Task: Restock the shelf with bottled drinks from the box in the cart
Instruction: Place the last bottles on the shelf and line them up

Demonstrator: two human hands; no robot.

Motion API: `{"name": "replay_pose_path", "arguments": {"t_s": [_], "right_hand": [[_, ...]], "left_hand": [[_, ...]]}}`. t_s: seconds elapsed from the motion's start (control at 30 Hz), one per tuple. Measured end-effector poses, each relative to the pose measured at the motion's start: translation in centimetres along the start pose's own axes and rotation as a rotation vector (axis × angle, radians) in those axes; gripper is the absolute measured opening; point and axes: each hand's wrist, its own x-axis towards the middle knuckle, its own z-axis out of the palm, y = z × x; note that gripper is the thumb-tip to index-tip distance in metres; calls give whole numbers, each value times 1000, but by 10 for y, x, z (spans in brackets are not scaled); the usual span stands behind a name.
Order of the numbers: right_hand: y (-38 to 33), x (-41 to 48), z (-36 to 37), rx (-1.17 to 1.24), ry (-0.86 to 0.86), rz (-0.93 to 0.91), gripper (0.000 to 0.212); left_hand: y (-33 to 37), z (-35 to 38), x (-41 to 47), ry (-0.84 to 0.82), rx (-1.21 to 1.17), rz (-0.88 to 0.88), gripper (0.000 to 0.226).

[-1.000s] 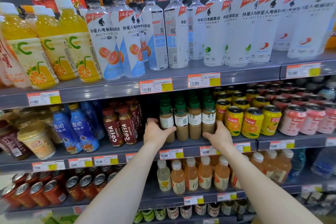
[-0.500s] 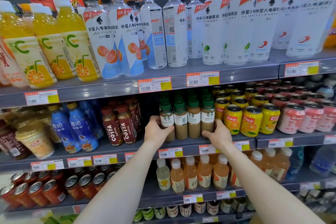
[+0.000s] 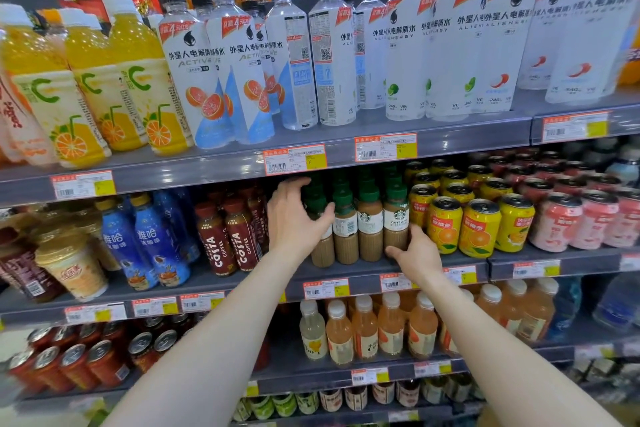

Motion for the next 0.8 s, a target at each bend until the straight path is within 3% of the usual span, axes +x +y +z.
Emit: {"name": "replay_pose_path", "arguments": {"t_s": [0.1, 0.23, 0.4, 0.53, 0.67, 0.8], "right_hand": [[0, -1, 1, -6, 11, 1, 61], [1, -2, 2, -8, 14, -1, 61], [1, -2, 1, 5, 11, -18, 62], [3, -1, 0, 13, 8, -31, 60], [3, -1, 1, 13, 13, -34, 60], [5, 0, 1, 25, 11, -40, 60]], "left_hand": [[13, -1, 19, -245, 124, 156, 52], [19, 7, 34, -488, 270, 130, 55], [27, 12, 44, -530, 368, 78, 47], [32, 6, 52, -604, 247, 25, 29], [37, 1, 52, -624, 154, -2, 33], [38, 10, 53, -602, 275, -38, 51]]}}
